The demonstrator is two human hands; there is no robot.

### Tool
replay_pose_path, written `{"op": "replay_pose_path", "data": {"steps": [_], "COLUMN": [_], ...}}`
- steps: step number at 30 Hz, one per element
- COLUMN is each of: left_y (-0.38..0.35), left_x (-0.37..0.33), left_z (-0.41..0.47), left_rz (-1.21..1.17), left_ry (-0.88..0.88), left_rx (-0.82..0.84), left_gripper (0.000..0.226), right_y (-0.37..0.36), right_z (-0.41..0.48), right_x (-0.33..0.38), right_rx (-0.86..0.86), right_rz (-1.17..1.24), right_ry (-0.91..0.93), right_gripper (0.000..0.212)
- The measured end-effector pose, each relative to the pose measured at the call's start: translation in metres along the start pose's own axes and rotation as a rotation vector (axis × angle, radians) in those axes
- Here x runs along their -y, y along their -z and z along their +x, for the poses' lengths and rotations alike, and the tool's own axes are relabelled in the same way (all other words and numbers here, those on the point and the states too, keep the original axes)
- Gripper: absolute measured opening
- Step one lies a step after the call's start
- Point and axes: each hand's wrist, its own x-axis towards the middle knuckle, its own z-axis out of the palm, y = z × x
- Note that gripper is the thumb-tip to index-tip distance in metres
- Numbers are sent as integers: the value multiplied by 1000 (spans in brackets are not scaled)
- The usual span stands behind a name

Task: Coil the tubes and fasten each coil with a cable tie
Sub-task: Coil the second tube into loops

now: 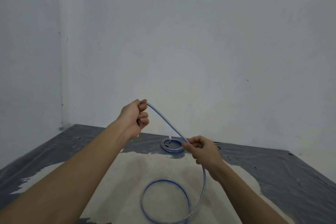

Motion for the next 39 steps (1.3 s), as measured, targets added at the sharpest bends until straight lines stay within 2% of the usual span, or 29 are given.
{"op": "replay_pose_path", "data": {"steps": [3,6,8,11,13,15,17,20,23,26,29,31,34,37,39], "left_y": [1,-10,-18,-13,-2,4,6,15,30,28,17,11,0,-13,-20], "left_x": [-2,17,37,67,79,88,94,91,83,85,91,91,91,91,93], "left_z": [2,0,-3,-4,-2,-1,1,6,12,9,0,-6,-13,-17,-17], "left_rz": [-36,116,409,1107,1533,1672,1743,1858,1890,1957,1917,1850,1741,1620,1562], "left_ry": [-99,-204,-309,-458,-436,-377,-417,-465,-347,-251,-138,-118,-191,-267,-253], "left_rx": [-108,-61,36,258,364,425,433,378,330,419,550,600,591,542,536], "left_gripper": [26,22,22,18,18,22,23,18,23,30,31,41,47,44,40], "right_y": [11,5,-8,-17,-14,-9,-4,11,31,40,42,44,45,46,44], "right_z": [-2,-3,-3,-1,1,0,0,0,1,4,10,12,12,8,6], "right_x": [-5,4,15,30,33,32,29,20,14,21,34,43,53,55,52], "right_rx": [5,65,197,381,459,529,556,516,426,399,406,422,451,418,363], "right_rz": [20,-113,-220,-298,-368,-426,-459,-597,-520,-547,-758,-980,-1350,-1552,-1649], "right_ry": [-39,5,33,51,67,62,46,33,72,159,230,247,329,412,470], "right_gripper": [23,17,20,26,26,21,19,41,34,24,16,17,28,25,23]}}
